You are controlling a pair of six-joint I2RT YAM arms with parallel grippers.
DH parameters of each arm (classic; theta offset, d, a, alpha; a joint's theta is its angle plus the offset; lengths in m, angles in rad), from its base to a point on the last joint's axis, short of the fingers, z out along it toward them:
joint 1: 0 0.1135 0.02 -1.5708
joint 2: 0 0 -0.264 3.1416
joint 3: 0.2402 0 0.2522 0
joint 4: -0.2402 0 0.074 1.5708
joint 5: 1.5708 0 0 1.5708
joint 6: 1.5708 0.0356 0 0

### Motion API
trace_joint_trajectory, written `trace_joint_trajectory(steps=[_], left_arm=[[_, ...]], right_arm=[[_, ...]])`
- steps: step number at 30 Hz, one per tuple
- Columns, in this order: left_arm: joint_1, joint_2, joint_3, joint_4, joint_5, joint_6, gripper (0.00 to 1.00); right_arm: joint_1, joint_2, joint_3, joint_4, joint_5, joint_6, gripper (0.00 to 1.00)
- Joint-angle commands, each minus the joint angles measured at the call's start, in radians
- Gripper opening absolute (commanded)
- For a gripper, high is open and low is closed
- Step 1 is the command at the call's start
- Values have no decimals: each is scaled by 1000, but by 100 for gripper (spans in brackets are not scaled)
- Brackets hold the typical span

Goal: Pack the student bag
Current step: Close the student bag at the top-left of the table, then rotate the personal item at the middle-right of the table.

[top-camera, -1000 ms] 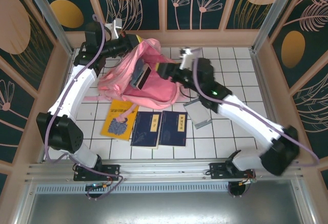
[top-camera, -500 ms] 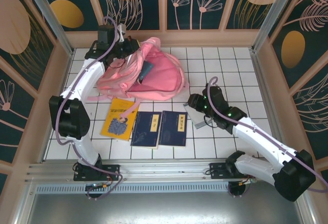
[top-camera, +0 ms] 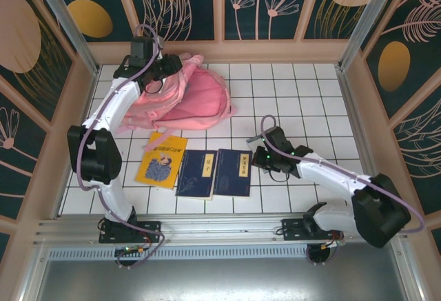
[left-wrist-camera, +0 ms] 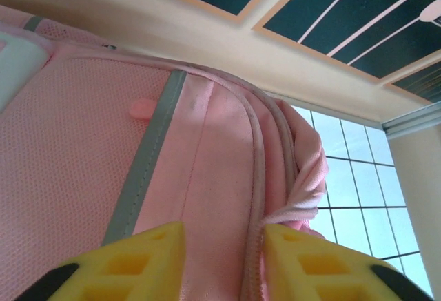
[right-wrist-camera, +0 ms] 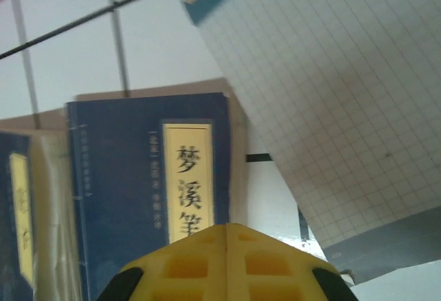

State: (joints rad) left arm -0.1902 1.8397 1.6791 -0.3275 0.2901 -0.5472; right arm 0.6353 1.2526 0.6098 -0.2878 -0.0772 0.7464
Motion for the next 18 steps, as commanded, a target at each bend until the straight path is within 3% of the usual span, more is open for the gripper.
trace_joint_trajectory(steps=[1, 5, 10, 18], left_arm=[[-26, -68, 16, -22, -40, 29, 46], [-104, -97, 89, -93, -145, 94, 58], [-172, -120, 97, -83, -148, 94, 78], [-357, -13, 120, -90, -75, 86, 73]], right_arm=[[-25, 50, -14, 12, 29, 35, 0], [-60, 100, -17, -12, 63, 43, 0], [-121, 122, -64, -5, 70, 67, 0], [-211, 103, -61, -92, 144, 91, 0]])
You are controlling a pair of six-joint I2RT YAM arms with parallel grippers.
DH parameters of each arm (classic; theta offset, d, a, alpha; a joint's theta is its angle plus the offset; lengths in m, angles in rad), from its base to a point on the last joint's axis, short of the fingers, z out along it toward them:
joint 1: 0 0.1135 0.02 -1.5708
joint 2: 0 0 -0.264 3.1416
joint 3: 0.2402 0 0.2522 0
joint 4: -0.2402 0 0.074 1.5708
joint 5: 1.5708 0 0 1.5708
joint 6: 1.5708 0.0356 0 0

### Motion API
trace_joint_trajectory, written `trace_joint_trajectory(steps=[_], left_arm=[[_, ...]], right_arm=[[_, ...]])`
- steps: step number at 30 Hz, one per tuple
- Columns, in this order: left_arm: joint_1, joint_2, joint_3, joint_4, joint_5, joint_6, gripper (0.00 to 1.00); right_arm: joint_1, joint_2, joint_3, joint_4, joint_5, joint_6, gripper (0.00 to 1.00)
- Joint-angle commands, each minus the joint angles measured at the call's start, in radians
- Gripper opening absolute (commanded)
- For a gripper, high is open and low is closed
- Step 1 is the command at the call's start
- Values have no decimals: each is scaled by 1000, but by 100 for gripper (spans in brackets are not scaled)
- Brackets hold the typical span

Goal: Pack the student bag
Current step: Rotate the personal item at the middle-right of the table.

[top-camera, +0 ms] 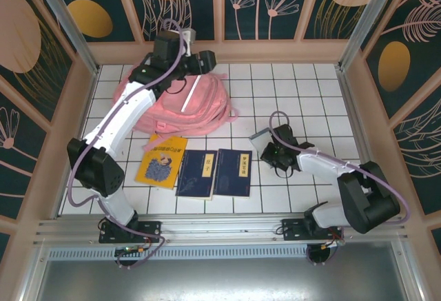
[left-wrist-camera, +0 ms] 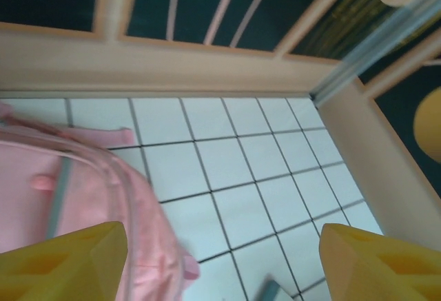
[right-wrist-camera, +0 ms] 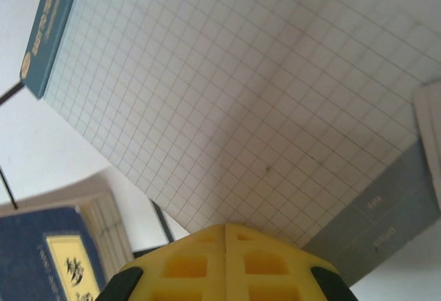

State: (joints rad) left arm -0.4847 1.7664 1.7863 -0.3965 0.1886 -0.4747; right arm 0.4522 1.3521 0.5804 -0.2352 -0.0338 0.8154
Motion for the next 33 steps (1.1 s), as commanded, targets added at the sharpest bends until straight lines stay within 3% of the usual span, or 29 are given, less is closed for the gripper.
trace_joint_trajectory(steps=[1, 5, 9, 12, 13, 17, 25, 33], left_arm=[[-84, 80, 12, -18, 33, 13, 72], [-145, 171, -4, -4, 79, -5, 70], [-191, 273, 4, 7, 125, -25, 70], [-211, 334, 7, 19, 173, -51, 71], [-220, 353, 6, 19, 182, -56, 71], [-239, 385, -27, 44, 207, -92, 69], [-262, 452, -78, 108, 292, -163, 63], [-281, 526, -67, 104, 353, -162, 62]], right_arm=[[-30, -30, -28, -144, 88, 14, 0], [-47, -176, 14, -215, 141, 12, 1], [-123, -248, 50, -271, 102, -9, 23], [-200, -256, 23, -230, -16, -20, 36], [-236, -250, 8, -208, -69, -22, 45], [-315, -216, -26, -137, -193, -43, 56], [-388, -100, -63, -38, -287, -87, 56], [-395, -44, -68, 48, -325, -105, 54]])
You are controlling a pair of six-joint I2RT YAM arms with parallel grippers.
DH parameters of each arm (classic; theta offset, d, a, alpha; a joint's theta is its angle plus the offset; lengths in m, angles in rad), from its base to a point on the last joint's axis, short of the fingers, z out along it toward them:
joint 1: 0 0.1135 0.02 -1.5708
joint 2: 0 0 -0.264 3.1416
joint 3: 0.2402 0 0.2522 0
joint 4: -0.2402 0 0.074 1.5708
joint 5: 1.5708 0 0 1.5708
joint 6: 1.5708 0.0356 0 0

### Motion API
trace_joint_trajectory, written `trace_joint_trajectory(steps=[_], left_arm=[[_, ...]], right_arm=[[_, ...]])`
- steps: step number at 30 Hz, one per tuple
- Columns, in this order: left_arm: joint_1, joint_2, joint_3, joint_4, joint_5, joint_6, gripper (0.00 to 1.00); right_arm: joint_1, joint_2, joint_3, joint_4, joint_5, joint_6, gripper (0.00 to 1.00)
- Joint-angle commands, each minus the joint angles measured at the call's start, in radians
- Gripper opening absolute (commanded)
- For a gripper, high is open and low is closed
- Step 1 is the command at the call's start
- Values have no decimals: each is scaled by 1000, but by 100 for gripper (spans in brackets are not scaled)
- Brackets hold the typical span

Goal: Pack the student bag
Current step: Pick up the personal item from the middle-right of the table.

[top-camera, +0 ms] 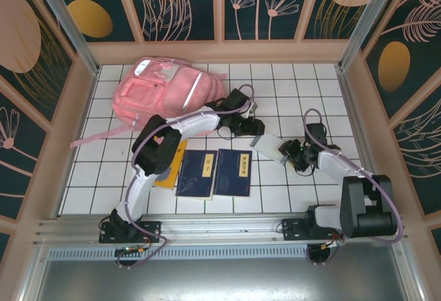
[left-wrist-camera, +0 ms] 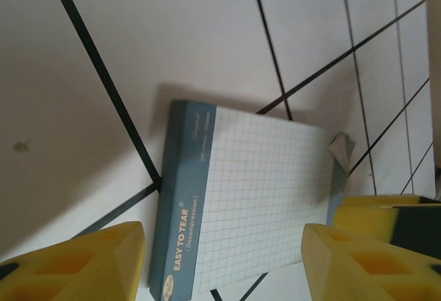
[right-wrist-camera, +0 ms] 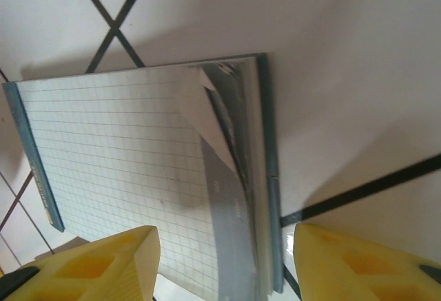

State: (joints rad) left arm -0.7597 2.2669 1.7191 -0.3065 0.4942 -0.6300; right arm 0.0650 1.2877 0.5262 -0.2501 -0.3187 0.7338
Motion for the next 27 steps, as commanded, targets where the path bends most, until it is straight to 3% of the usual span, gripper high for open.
trace_joint_trajectory(steps=[1, 9, 22, 24, 27], left_arm=[[-6, 29, -3, 14, 48, -6, 61], [-12, 64, -5, 12, 96, -2, 59], [-13, 67, -15, 23, 99, 0, 52], [-13, 68, -14, 21, 100, 0, 51], [-13, 66, -8, 15, 96, 7, 50]], right_arm=[[-8, 30, -14, 71, -45, -23, 54], [-7, 80, -17, 173, -152, -13, 50], [-8, -44, 15, 152, -197, -14, 44], [-9, -42, 8, 160, -198, -16, 40], [-8, -43, -4, 174, -198, -9, 26]])
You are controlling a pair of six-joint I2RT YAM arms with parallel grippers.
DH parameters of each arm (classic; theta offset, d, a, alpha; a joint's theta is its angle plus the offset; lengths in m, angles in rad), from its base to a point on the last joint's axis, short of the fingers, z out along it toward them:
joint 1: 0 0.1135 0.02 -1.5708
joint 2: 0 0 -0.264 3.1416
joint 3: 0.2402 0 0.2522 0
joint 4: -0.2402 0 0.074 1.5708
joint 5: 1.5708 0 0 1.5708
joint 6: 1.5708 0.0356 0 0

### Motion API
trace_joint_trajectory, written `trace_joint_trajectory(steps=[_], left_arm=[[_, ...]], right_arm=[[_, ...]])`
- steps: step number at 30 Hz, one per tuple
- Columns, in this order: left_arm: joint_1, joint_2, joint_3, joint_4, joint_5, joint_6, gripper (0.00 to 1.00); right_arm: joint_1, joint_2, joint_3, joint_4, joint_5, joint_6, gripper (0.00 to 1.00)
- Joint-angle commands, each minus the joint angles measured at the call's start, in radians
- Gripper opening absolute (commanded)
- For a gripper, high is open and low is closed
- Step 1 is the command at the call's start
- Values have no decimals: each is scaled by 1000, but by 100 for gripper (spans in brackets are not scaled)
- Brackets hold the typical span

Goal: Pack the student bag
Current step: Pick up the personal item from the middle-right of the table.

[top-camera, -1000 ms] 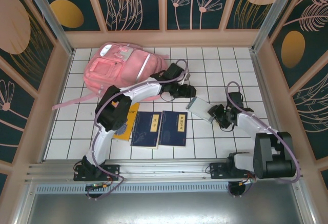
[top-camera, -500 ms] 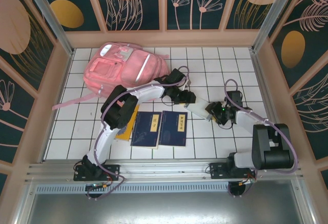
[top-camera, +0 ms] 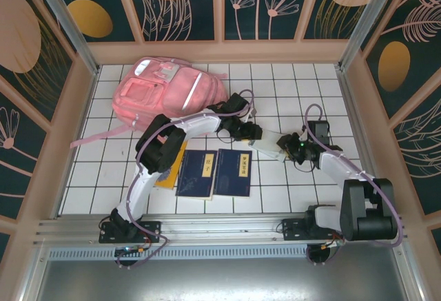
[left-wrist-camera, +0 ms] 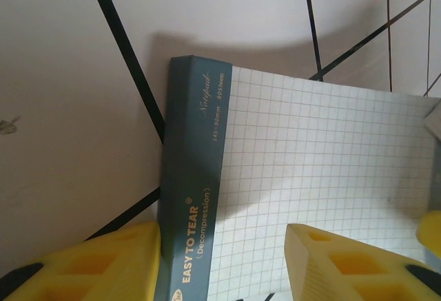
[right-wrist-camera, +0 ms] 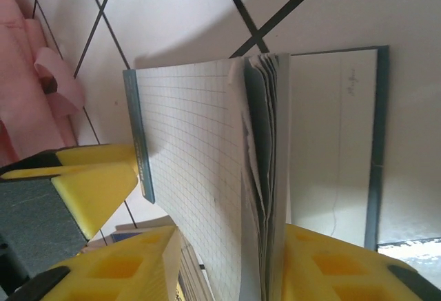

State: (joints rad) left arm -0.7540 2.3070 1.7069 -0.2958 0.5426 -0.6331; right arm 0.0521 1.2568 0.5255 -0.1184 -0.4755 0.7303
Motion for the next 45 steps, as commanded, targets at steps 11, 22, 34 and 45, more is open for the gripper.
trace_joint_trajectory(steps=[11, 22, 34, 45], left_arm=[[75, -151, -58, 19, -1, -17, 56], [195, -359, -187, 138, 137, -127, 69], [195, -417, -330, 563, 386, -392, 70], [196, -420, -392, 817, 431, -546, 33]], right_arm=[[-11, -75, 62, -35, -31, -50, 0], [-21, -210, 217, -1, -198, 39, 0], [43, -193, 280, 139, -278, 158, 0], [76, -153, 286, 200, -291, 200, 0]])
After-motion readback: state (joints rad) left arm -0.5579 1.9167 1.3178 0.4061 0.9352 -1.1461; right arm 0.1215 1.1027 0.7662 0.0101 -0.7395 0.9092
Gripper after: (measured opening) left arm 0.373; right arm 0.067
